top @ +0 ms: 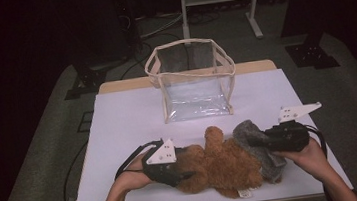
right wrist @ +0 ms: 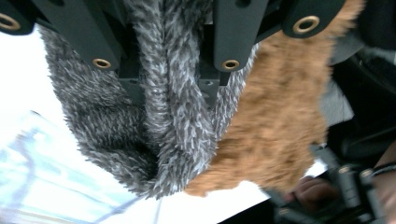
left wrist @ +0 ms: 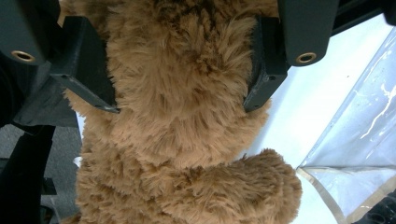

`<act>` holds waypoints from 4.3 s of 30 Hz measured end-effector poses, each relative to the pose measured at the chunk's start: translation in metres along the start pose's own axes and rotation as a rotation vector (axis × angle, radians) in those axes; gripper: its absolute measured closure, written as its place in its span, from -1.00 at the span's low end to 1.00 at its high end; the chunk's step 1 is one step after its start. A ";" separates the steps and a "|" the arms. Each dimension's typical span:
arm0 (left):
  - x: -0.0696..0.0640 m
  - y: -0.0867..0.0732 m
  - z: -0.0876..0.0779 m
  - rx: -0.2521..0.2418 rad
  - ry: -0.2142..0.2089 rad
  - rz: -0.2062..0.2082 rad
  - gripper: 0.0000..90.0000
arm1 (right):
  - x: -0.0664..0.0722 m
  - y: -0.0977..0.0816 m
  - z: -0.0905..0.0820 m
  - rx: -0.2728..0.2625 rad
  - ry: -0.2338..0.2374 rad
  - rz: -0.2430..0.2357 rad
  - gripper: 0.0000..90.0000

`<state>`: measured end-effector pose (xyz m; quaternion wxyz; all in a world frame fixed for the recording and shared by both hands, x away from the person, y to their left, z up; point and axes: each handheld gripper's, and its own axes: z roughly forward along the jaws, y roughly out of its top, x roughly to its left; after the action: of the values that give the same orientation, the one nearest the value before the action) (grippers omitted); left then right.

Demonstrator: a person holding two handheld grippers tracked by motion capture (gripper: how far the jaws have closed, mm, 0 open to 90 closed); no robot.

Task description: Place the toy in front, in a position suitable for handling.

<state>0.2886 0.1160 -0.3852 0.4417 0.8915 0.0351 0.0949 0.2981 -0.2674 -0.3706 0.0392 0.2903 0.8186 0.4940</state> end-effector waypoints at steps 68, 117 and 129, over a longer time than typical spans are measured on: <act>0.010 -0.006 0.035 -0.005 -0.004 -0.147 -0.57 | 0.030 -0.037 -0.014 0.008 -0.045 0.000 0.54; 0.021 -0.015 0.006 -0.032 0.158 -0.144 -0.23 | 0.016 0.006 0.026 -0.004 -0.033 -0.083 0.58; 0.011 -0.016 0.002 0.002 0.153 -0.072 -0.23 | 0.032 0.074 0.019 0.036 -0.095 -0.190 0.58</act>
<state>0.3003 0.1260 -0.3979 0.4401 0.8802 0.1007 0.1466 0.3108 -0.2105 -0.3116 0.1194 0.2353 0.8484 0.4589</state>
